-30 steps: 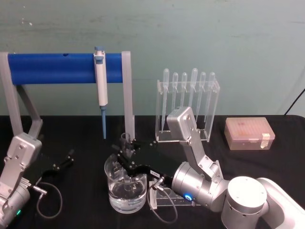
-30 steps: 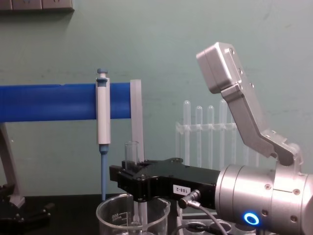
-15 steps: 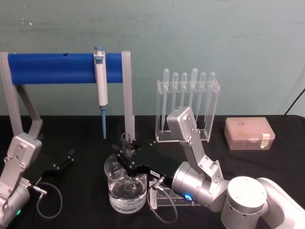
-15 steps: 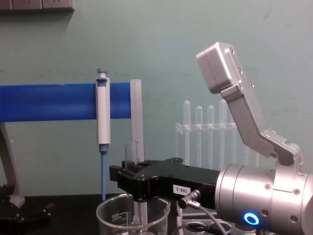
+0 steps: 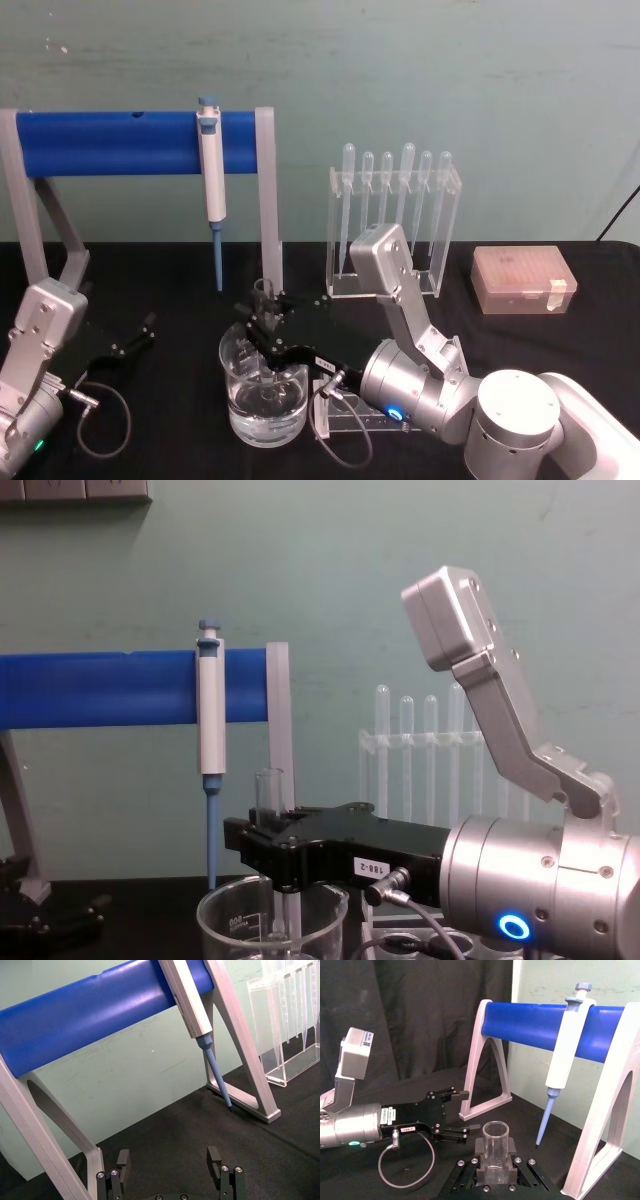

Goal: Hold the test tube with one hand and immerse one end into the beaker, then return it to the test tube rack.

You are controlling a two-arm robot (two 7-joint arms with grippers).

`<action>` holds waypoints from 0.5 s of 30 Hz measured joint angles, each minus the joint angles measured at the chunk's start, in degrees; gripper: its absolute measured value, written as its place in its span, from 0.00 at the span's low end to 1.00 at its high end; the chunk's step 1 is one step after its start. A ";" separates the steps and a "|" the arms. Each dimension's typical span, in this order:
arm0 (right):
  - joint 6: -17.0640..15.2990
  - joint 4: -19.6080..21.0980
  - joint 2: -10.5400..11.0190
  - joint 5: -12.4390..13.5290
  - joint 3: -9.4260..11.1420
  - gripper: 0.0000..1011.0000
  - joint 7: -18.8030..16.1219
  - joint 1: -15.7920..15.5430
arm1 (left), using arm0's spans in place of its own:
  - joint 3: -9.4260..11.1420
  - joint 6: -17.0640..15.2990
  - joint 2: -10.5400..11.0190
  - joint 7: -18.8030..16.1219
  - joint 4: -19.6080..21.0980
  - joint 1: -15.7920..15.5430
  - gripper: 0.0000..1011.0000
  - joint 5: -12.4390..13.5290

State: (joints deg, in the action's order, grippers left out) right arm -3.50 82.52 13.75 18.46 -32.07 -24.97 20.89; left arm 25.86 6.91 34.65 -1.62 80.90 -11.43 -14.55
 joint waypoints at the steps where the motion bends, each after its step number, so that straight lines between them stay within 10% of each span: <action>1: 0.00 0.00 0.00 0.00 0.00 0.22 0.00 0.00 | 0.00 0.00 0.00 0.00 0.00 0.00 0.99 0.00; 15: 0.00 0.00 0.00 0.00 0.00 0.22 0.00 0.00 | 0.00 0.00 0.00 0.00 0.00 0.00 0.99 0.00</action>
State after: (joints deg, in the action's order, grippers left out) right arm -3.50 82.52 13.75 18.46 -32.07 -24.97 20.89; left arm 25.86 6.91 34.65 -1.62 80.90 -11.43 -14.55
